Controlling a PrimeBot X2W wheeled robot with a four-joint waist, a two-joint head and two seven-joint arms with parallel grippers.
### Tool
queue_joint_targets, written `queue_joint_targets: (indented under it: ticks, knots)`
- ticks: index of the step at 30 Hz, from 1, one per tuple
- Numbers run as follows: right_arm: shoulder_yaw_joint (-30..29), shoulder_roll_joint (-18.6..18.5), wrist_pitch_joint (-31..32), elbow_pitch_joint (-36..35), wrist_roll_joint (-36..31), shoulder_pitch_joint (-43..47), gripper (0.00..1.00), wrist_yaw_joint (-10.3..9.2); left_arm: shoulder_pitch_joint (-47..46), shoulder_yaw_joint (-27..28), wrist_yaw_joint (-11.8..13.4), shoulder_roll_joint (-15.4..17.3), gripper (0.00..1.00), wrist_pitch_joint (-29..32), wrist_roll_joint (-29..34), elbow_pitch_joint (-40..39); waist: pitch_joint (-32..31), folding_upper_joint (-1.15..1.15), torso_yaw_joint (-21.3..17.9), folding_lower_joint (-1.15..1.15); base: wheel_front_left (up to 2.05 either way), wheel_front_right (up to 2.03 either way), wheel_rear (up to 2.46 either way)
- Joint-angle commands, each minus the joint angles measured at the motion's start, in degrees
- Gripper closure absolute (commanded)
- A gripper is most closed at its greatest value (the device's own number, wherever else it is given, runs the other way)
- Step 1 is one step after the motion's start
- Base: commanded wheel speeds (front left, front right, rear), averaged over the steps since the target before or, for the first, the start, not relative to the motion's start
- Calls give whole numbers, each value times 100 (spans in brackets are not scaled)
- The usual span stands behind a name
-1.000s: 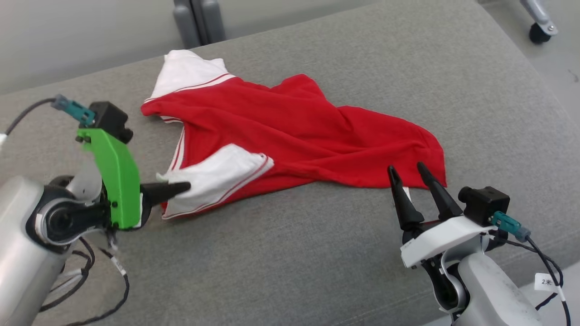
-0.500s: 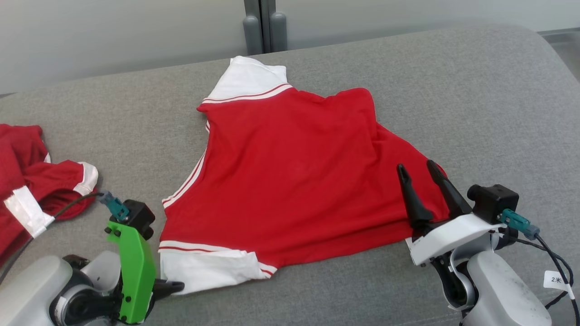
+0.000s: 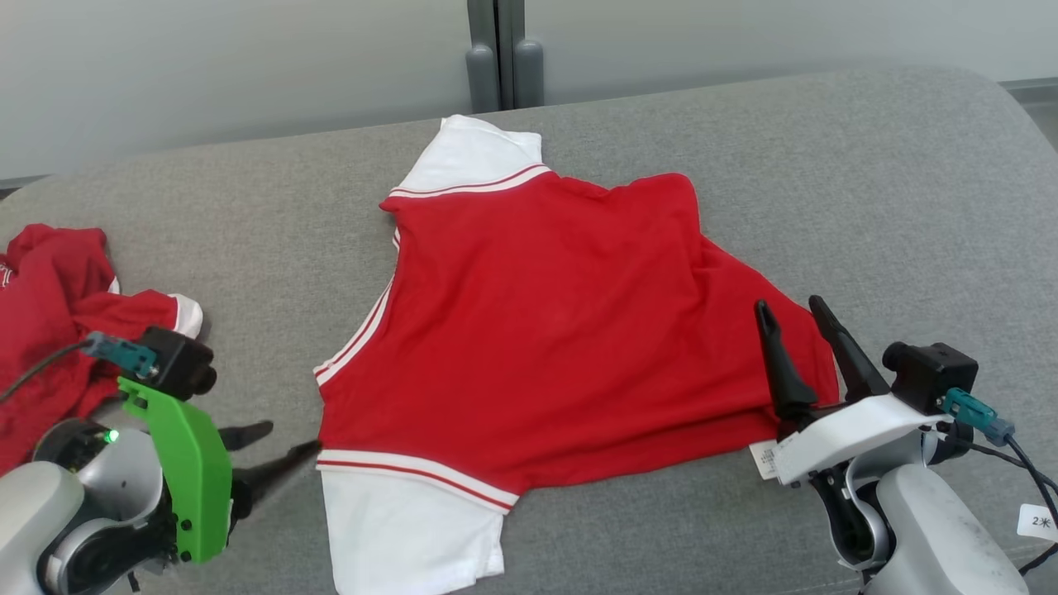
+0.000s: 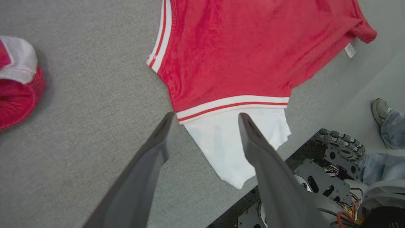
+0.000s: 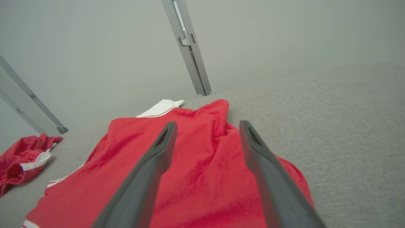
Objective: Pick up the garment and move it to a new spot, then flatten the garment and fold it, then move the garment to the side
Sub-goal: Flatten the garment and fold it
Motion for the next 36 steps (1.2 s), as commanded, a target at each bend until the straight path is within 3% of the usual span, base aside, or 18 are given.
queue_joint_targets:
  ticks: [1, 4, 8, 13, 17, 20, 25, 31, 36]
  knots:
    - [-41, -20, -18, -39, -34, 87, 0, -4, 8, 86, -19, 128, 0, -273, 161, -56, -41, 0, 21, 0, 0, 0, 0]
    - [-100, -20, -18, -74, -47, 156, 0, -4, 84, 240, 107, 204, 0, -1029, 660, -47, -71, 0, 49, 0, 0, 0, 0]
    - [-151, -8, -18, -95, -65, 254, 0, -4, 361, 554, 811, -106, 0, -2439, 1284, 63, -118, 0, 83, 0, 0, 0, 0]
    - [-152, -42, -18, -29, -35, 379, 0, -4, 1047, 937, 1842, -751, 0, -4160, 1695, 461, -310, 0, 116, 0, 0, 0, 0]
    - [-175, -147, -18, 18, -4, 484, 0, -4, 1567, 1497, 2316, -1409, 0, -4444, 2047, 554, -436, 0, 174, 0, 0, 0, 0]
    - [-210, -204, -18, 32, 17, 540, 0, -4, 2064, 2168, 2368, -1919, 0, -4440, 2642, 363, -490, 0, 229, 0, 0, 0, 0]
    - [-227, -256, -18, 71, 38, 605, 0, -4, 2754, 3025, 2048, -2779, 0, -4439, 3551, 131, -539, 0, 296, 0, 0, 0, 0]
    - [-207, -321, 17, 123, 45, 554, 0, -4, 3038, 3512, 1443, -3299, 0, -4440, 4175, 364, -567, 0, 379, 0, 0, 0, 0]
    - [-380, -401, 208, 308, 81, 342, 0, -4, 3046, 3794, 1084, -3614, 0, -4440, 4496, 543, -575, 0, 429, 0, 0, 0, 0]
